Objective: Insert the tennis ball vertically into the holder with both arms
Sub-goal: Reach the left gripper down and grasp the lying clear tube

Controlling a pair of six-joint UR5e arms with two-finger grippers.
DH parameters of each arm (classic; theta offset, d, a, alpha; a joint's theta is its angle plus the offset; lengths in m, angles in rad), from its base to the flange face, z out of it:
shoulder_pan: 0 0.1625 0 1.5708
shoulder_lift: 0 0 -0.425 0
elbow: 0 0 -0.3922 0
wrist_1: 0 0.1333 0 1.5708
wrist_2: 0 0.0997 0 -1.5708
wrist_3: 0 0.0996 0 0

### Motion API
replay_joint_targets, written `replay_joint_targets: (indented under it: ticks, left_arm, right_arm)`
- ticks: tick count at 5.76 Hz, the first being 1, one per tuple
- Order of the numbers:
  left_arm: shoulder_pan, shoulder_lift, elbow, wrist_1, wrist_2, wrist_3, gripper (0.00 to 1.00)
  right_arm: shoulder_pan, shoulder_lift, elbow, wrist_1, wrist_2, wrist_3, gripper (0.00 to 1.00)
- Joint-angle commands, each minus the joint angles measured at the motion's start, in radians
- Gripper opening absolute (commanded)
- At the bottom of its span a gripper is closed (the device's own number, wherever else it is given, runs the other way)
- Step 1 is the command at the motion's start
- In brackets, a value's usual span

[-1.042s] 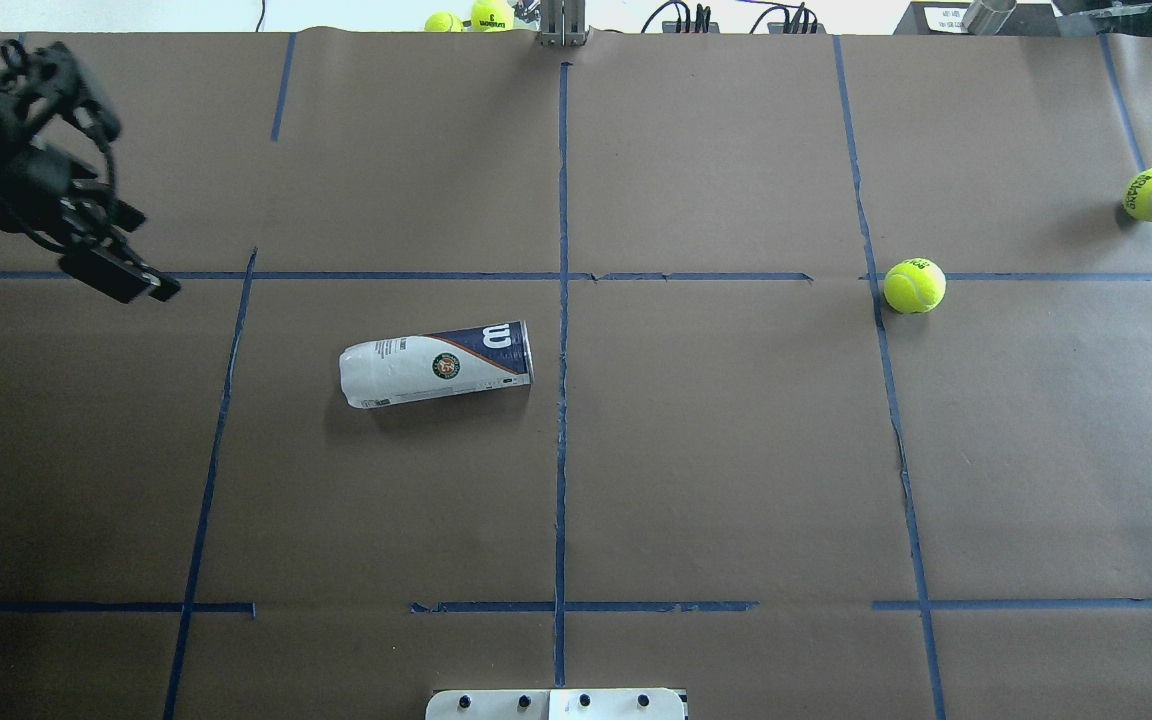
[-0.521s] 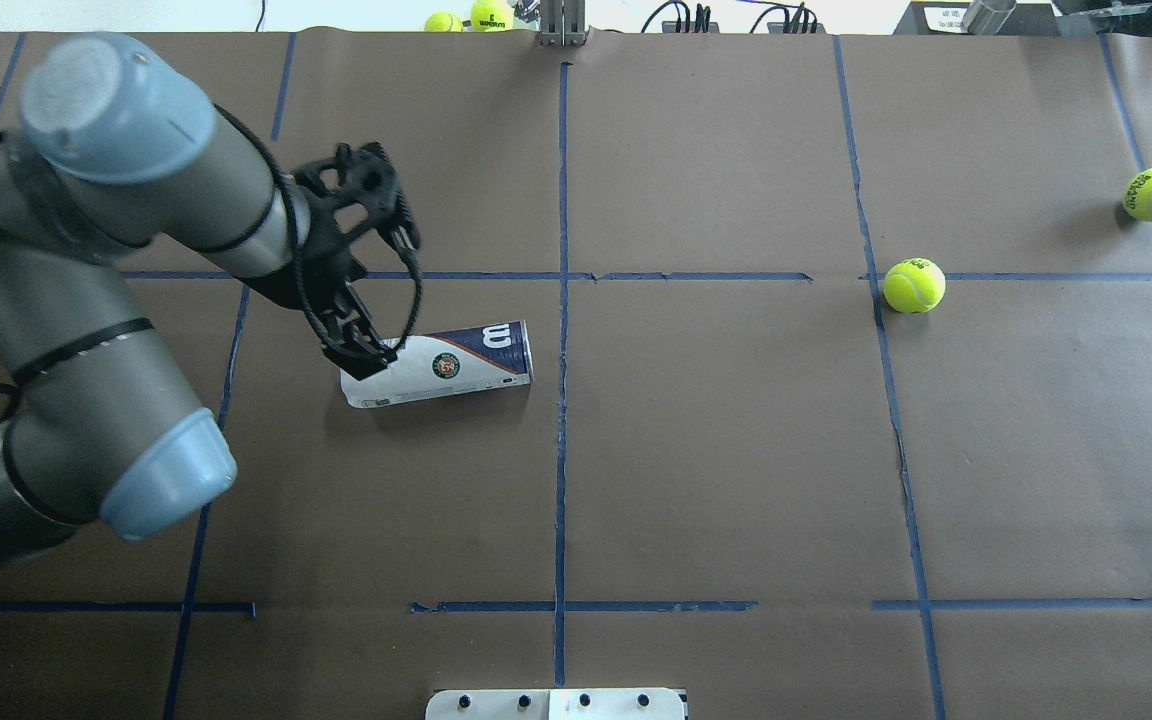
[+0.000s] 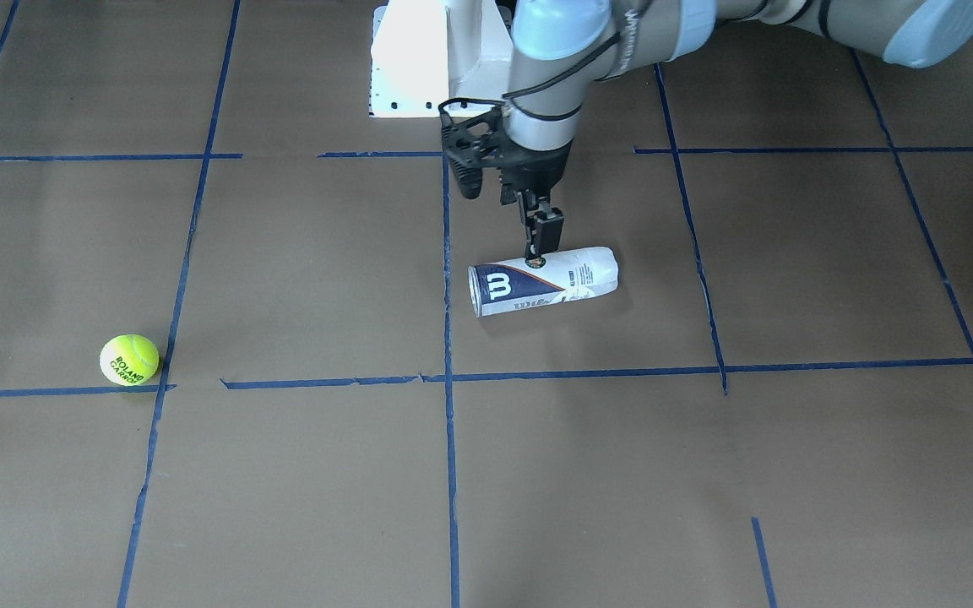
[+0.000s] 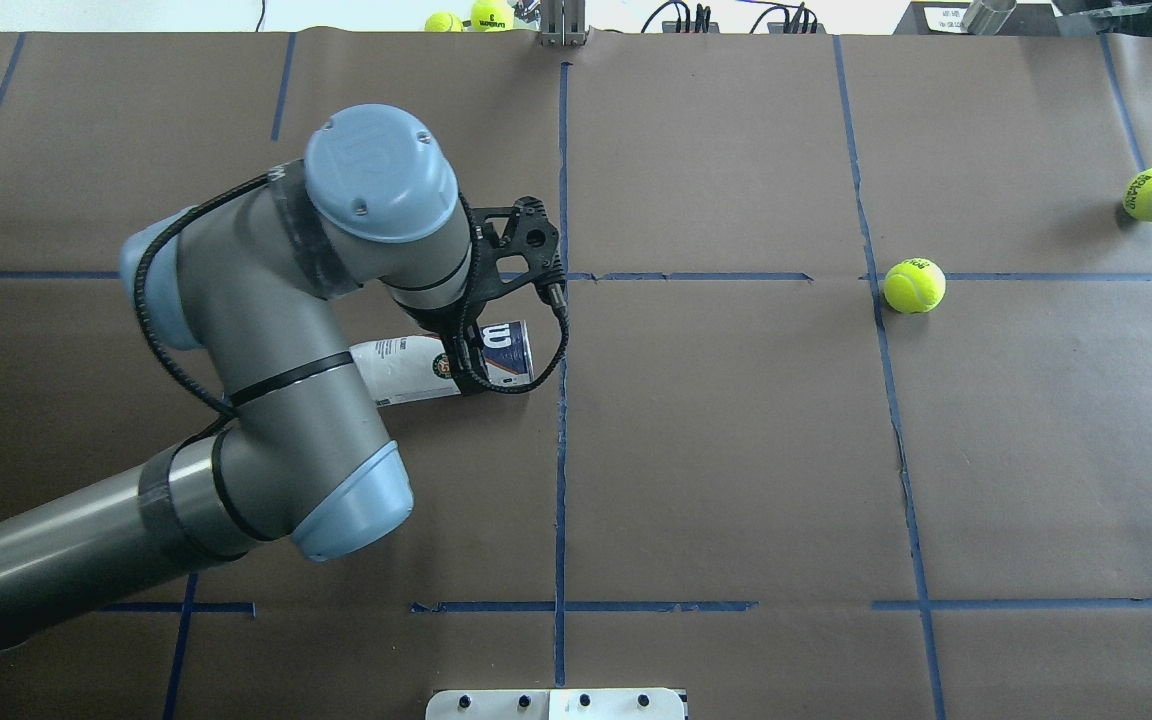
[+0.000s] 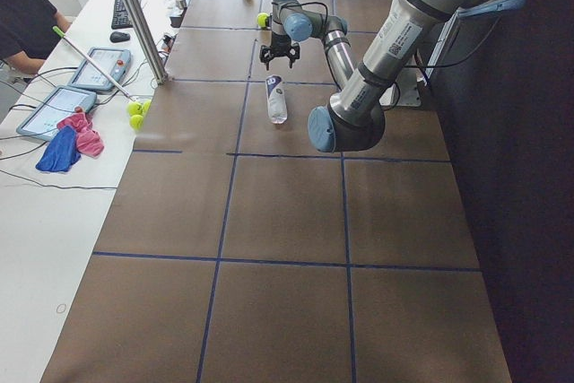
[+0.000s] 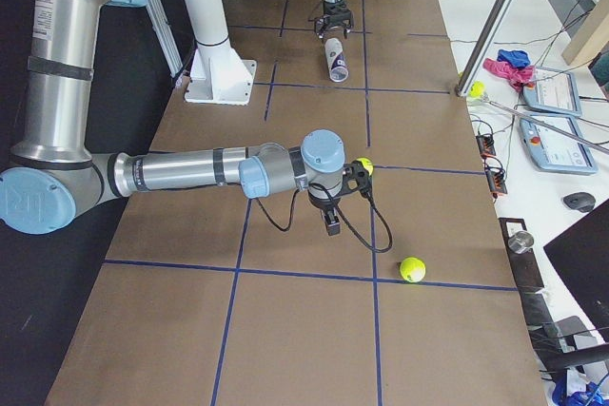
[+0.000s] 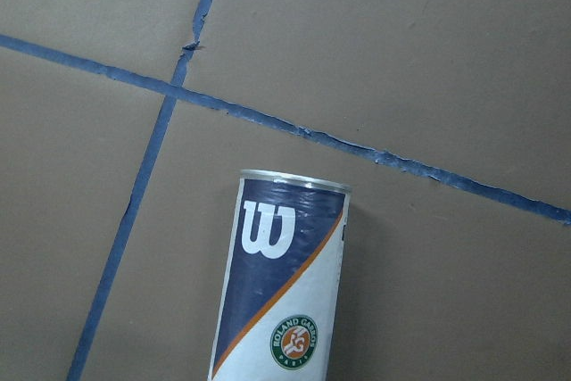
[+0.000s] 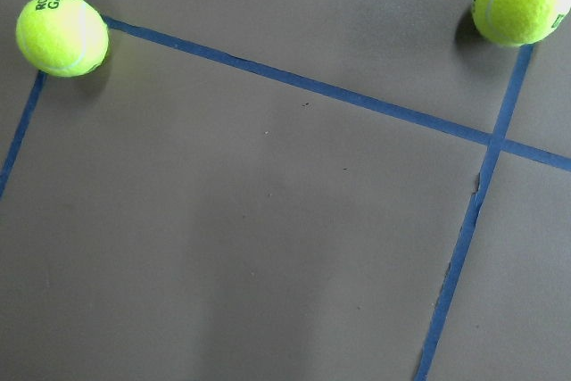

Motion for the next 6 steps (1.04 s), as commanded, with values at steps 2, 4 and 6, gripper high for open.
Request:
replay_joint_targets:
  ticks: [2,4,6]
  left_arm:
    - [0.037,-0.218,0.278,0.159,0.108,0.094,1.0]
    - [0.129,-0.225,0.332,0.215,0.249,0.17,1.0]
    - [0.14,-0.225,0.346,0.209,0.253,0.162,1.0]
  right_arm:
    - [0.0,0.0,-0.001,-0.002,0.0,0.008,1.0]
    - [0.0,-0.006,-0.001,-0.002,0.003,0.01,1.0]
    - [0.0,-0.012,-0.001,-0.002,0.014,0.01,1.0]
